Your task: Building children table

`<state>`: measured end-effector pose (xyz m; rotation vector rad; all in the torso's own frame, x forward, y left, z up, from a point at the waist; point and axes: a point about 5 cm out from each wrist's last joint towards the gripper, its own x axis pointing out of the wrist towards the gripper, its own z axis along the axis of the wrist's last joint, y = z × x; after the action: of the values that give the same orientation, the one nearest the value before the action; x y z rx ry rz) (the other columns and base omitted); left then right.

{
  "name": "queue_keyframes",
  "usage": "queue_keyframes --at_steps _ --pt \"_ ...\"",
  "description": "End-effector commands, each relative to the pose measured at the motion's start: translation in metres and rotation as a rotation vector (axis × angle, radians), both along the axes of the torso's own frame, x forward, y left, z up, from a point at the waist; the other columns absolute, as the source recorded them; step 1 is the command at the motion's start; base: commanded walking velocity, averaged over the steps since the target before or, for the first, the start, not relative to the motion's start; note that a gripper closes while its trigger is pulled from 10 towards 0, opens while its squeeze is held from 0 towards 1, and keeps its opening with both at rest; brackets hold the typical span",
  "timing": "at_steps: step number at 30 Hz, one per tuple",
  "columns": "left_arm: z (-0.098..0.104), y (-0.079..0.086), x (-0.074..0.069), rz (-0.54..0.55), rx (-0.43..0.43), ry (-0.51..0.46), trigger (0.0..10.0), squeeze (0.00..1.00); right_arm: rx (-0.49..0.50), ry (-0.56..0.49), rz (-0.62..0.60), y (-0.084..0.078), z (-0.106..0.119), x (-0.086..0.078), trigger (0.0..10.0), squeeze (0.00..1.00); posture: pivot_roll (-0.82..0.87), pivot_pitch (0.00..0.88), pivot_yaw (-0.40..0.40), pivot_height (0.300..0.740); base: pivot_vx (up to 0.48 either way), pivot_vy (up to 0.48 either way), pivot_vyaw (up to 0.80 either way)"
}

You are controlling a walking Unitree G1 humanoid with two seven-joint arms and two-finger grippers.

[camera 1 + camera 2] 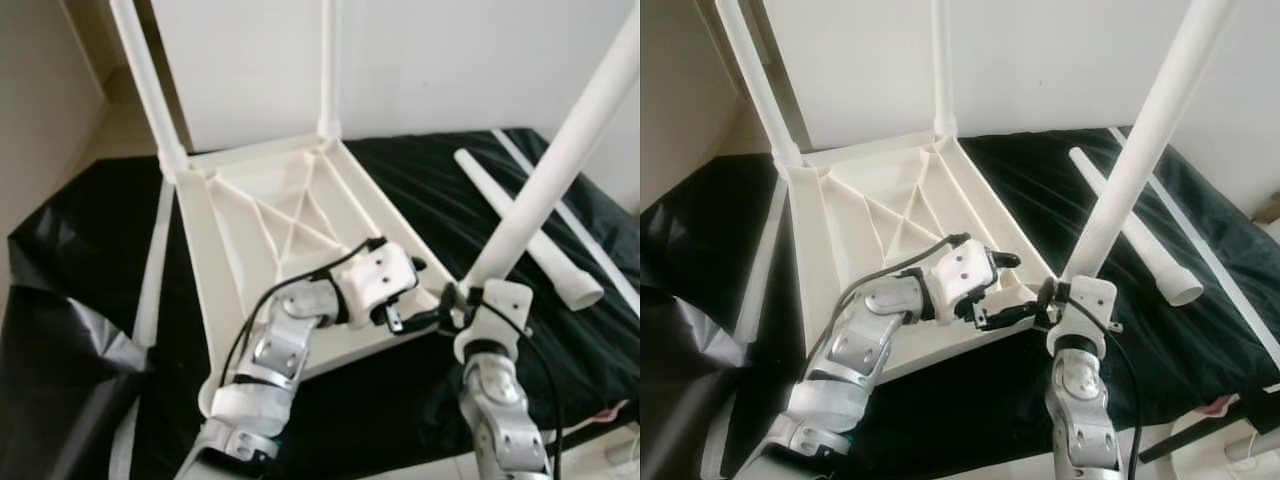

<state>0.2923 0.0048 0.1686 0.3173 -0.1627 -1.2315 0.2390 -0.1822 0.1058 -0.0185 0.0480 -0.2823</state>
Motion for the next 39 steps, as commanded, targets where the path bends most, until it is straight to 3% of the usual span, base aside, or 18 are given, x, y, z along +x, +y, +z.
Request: queue_keyframes --at_steps 1,7,11,16,23,24,27,28,29,37,39 --pt "0.003 0.016 0.014 0.261 -0.096 -0.004 10.0 0.0 0.021 0.052 0.058 -0.001 -0.012 -0.011 10.0 0.0 -0.11 0.004 0.018 0.74 0.0 0.0 0.0" --pt "0.003 0.03 0.022 0.317 -0.106 -0.008 10.0 0.0 0.048 0.036 0.119 0.001 -0.01 -0.019 10.0 0.0 -0.11 0.003 0.02 0.74 0.0 0.0 0.0" --pt "0.0 0.047 0.029 0.321 -0.035 -0.018 10.0 0.0 0.079 0.018 0.179 0.002 -0.008 -0.024 10.0 0.0 -0.11 0.0 0.023 0.74 0.0 0.0 0.0" --pt "-0.01 0.062 0.022 0.25 0.051 -0.012 10.0 0.0 0.123 -0.001 0.269 0.005 -0.006 -0.03 10.0 0.0 -0.11 0.0 0.031 0.74 0.0 0.0 0.0" --pt "-0.021 0.07 0.014 0.194 0.098 0.033 10.0 0.0 0.159 -0.025 0.31 0.004 -0.004 -0.034 10.0 0.0 -0.12 0.0 0.039 0.74 0.0 0.0 0.0" --pt "-0.036 0.09 0.017 0.259 0.15 0.082 10.0 0.0 0.191 -0.033 0.378 0.002 -0.002 -0.038 10.0 0.0 -0.12 0.0 0.044 0.74 0.0 0.0 0.0" --pt "-0.036 0.09 0.017 0.259 0.15 0.082 10.0 0.0 0.191 -0.033 0.378 0.002 -0.002 -0.038 10.0 0.0 -0.12 0.0 0.044 0.74 0.0 0.0 0.0" --pt "-0.039 0.1 0.023 0.321 0.162 0.094 10.0 0.0 0.195 -0.032 0.404 0.0 -0.001 -0.039 10.0 0.0 -0.12 0.0 0.044 0.74 0.0 0.0 0.0" --pt "-0.039 0.1 0.023 0.321 0.162 0.094 10.0 0.0 0.195 -0.032 0.404 0.0 -0.001 -0.039 10.0 0.0 -0.12 0.0 0.044 0.74 0.0 0.0 0.0" --pt "-0.04 0.159 0.03 0.443 0.223 0.116 10.0 0.0 0.193 0.015 0.504 -0.009 -0.002 -0.048 10.0 0.0 -0.1 0.0 0.03 0.74 0.0 0.0 0.0" --pt "-0.04 0.159 0.03 0.443 0.223 0.116 10.0 0.0 0.193 0.015 0.504 -0.009 -0.002 -0.048 10.0 0.0 -0.1 0.0 0.03 0.74 0.0 0.0 0.0"
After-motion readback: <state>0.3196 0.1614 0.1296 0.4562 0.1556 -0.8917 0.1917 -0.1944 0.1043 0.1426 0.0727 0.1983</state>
